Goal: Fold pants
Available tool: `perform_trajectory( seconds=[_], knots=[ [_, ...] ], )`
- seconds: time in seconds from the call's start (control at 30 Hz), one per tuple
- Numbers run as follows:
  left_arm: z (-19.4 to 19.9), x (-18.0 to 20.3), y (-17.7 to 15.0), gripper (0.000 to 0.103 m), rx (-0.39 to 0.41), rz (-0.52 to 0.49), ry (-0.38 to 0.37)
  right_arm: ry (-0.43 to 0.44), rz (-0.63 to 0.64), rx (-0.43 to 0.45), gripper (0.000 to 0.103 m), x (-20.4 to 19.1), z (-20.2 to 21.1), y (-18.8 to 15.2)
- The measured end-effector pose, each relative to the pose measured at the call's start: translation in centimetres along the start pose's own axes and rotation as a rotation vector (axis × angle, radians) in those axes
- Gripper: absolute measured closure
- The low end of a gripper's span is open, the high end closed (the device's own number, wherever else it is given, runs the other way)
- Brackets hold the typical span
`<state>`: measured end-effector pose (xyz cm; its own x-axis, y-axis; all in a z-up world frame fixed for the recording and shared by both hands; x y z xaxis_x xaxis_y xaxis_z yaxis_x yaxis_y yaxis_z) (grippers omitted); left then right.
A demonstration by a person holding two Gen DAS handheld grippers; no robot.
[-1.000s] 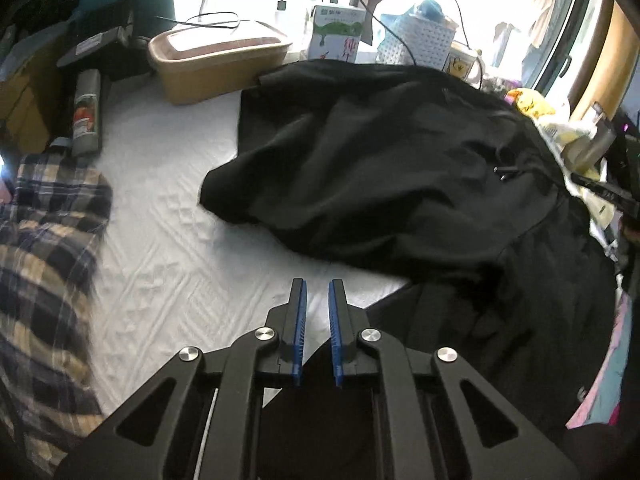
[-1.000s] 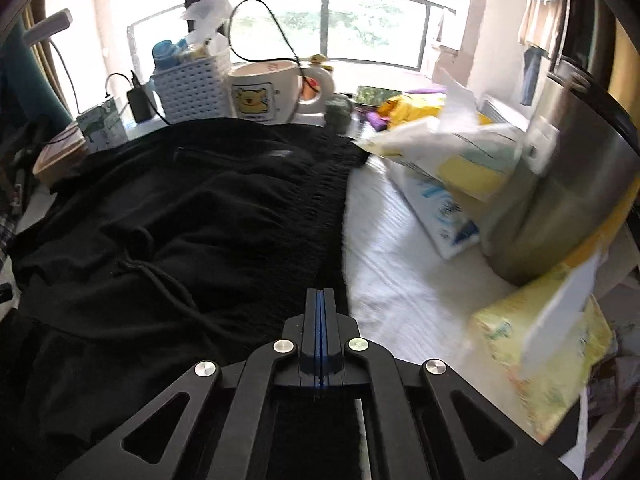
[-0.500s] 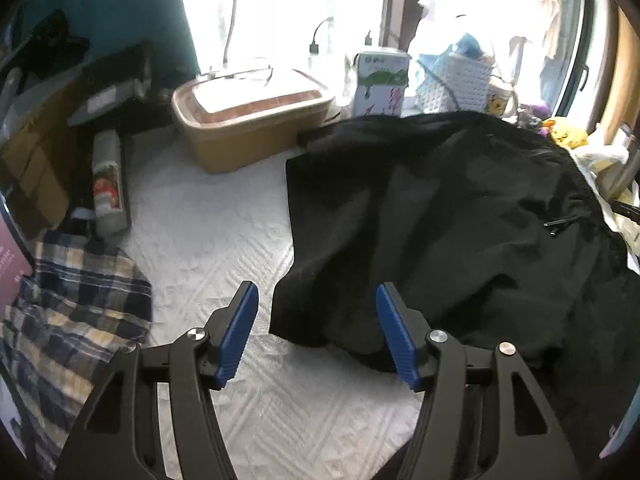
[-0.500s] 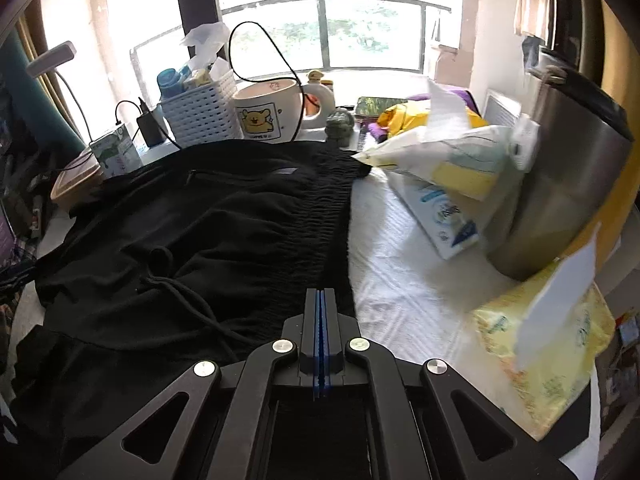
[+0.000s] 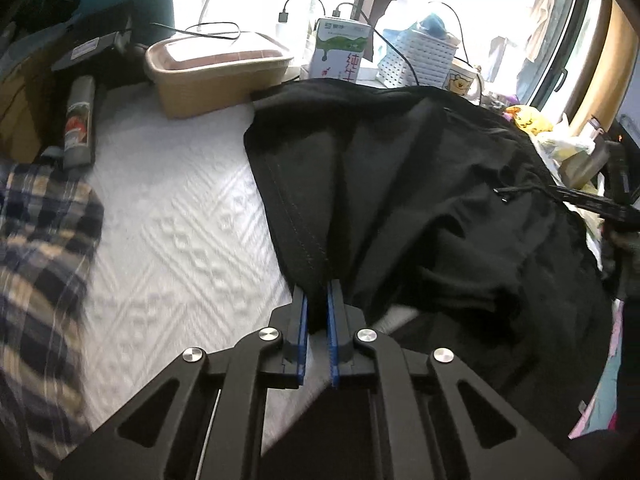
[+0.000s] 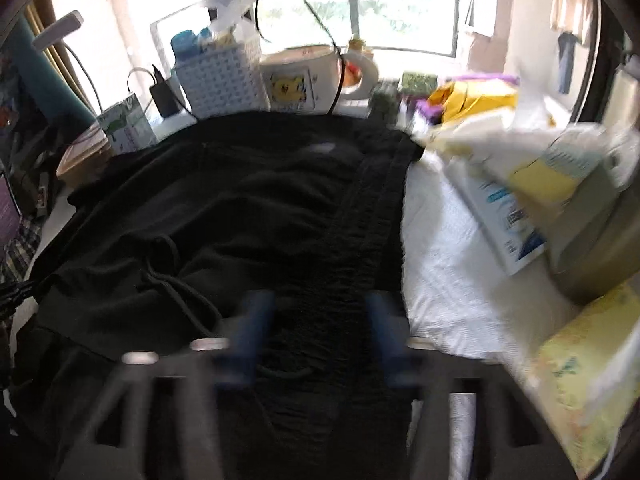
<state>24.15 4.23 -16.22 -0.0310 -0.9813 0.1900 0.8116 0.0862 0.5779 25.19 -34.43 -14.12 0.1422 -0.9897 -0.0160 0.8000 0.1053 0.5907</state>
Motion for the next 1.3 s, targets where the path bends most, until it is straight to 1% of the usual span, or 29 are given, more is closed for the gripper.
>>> perform_trajectory(
  seconds=[0.1, 0.13, 0.23, 0.3, 0.37, 0.43, 0.5, 0.57, 0.6, 0.63, 0.67, 0.7, 0.77, 0.8, 0.83, 0.87, 0.93, 1.0, 1.07, 1.1, 1.13, 1.17, 1.2, 1.23, 1.27, 1.3],
  knots=[
    [0.8, 0.0, -0.6, 0.096, -0.003, 0.001, 0.015, -0.026, 0.027, 0.012, 0.092, 0.2, 0.7, -0.2],
    [0.7, 0.0, -0.6, 0.096, -0.009, 0.005, 0.015, -0.036, 0.035, 0.015, 0.094, 0.2, 1.0, -0.3],
    [0.6, -0.5, -0.8, 0.096, -0.031, 0.011, 0.024, -0.089, 0.068, 0.011, 0.095, 0.5, 1.7, -0.8],
    [0.2, -1.3, -1.0, 0.096, -0.055, 0.017, 0.048, -0.1, 0.067, 0.007, 0.095, 1.0, 1.9, -1.2],
    [0.2, -2.0, -0.9, 0.096, -0.062, 0.028, 0.047, -0.1, 0.057, 0.006, 0.095, 1.4, 2.0, -1.4],
    [0.7, -2.5, -0.2, 0.095, -0.052, 0.021, 0.055, -0.108, 0.058, 0.001, 0.095, 1.5, 2.1, -1.5],
    [1.4, -3.0, 1.2, 0.094, -0.016, 0.007, 0.067, -0.118, 0.067, 0.005, 0.095, 1.3, 2.4, -1.5],
    [1.8, -3.4, 2.6, 0.072, 0.023, 0.0, 0.066, -0.108, 0.065, 0.022, 0.095, 1.1, 2.8, -1.3],
    [1.8, -3.7, 3.5, 0.051, 0.044, -0.007, 0.063, -0.097, 0.067, 0.028, 0.093, 0.9, 3.0, -1.2],
    [1.5, -3.9, 4.3, 0.045, 0.064, -0.012, 0.065, -0.095, 0.067, 0.03, 0.091, 0.9, 3.1, -1.0],
    [1.2, -4.0, 5.1, 0.045, 0.079, -0.016, 0.064, -0.093, 0.067, 0.034, 0.09, 0.8, 3.2, -0.9],
    [0.3, -4.0, 6.5, 0.045, 0.086, -0.027, 0.054, -0.09, 0.067, 0.046, 0.085, 0.7, 3.3, -0.5],
    [-1.0, -3.6, 8.4, 0.045, 0.1, -0.065, 0.054, -0.083, 0.06, 0.074, 0.063, 0.7, 3.4, 0.4],
    [-2.0, -3.2, 9.4, 0.045, 0.108, -0.1, 0.064, -0.082, 0.056, 0.088, 0.038, 0.8, 3.2, 1.2],
    [-3.0, -2.6, 10.7, 0.045, 0.107, -0.135, 0.078, -0.082, 0.057, 0.098, 0.022, 0.8, 3.1, 1.7],
    [-3.6, -2.1, 11.3, 0.045, 0.106, -0.152, 0.084, -0.08, 0.06, 0.112, 0.022, 0.8, 2.9, 2.4],
    [-5.5, -1.0, 13.1, 0.045, 0.095, -0.212, 0.092, -0.061, 0.055, 0.119, 0.022, 1.0, 2.1, 4.0],
    [-7.9, -0.6, 14.3, 0.045, 0.075, -0.248, 0.126, -0.055, 0.039, 0.119, 0.022, 1.6, 1.0, 5.6],
    [-9.7, -0.7, 14.6, 0.046, 0.038, -0.245, 0.147, -0.059, 0.035, 0.112, 0.022, 2.1, -0.1, 6.9],
    [-10.8, -1.0, 14.8, 0.051, 0.022, -0.235, 0.17, -0.056, 0.037, 0.105, 0.022, 2.3, -0.7, 7.6],
    [-11.2, -1.2, 14.8, 0.062, 0.018, -0.232, 0.184, -0.061, 0.048, 0.098, 0.022, 2.4, -1.4, 8.2],
    [-11.6, -1.1, 14.8, 0.066, 0.016, -0.235, 0.19, -0.067, 0.062, 0.09, 0.022, 2.4, -1.9, 8.7],
    [-11.6, -1.1, 15.0, 0.068, 0.028, -0.237, 0.192, -0.083, 0.084, 0.072, 0.029, 2.3, -2.8, 9.2],
    [-11.6, -1.1, 15.1, 0.071, 0.036, -0.243, 0.225, -0.104, 0.101, 0.05, 0.044, 2.3, -3.6, 9.5],
    [-11.6, -1.2, 15.3, 0.071, 0.044, -0.247, 0.254, -0.13, 0.122, 0.024, 0.052, 2.4, -4.6, 9.7],
    [-11.6, -1.3, 15.4, 0.073, 0.057, -0.244, 0.282, -0.146, 0.143, 0.006, 0.065, 2.3, -5.3, 9.8]
  ],
)
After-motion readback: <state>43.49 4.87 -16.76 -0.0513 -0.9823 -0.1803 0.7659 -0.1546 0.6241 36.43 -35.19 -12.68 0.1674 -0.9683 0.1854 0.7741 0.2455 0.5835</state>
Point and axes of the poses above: each gripper's, at about its wrist camera, not at the fingertips, and z roughly against the way its jaws point, x to its right, y to its top, the point moved 6 cm from there along -z, roughly the way its jaws point, and after that the axes turned 1 degree about z, right-handed, at the moved point
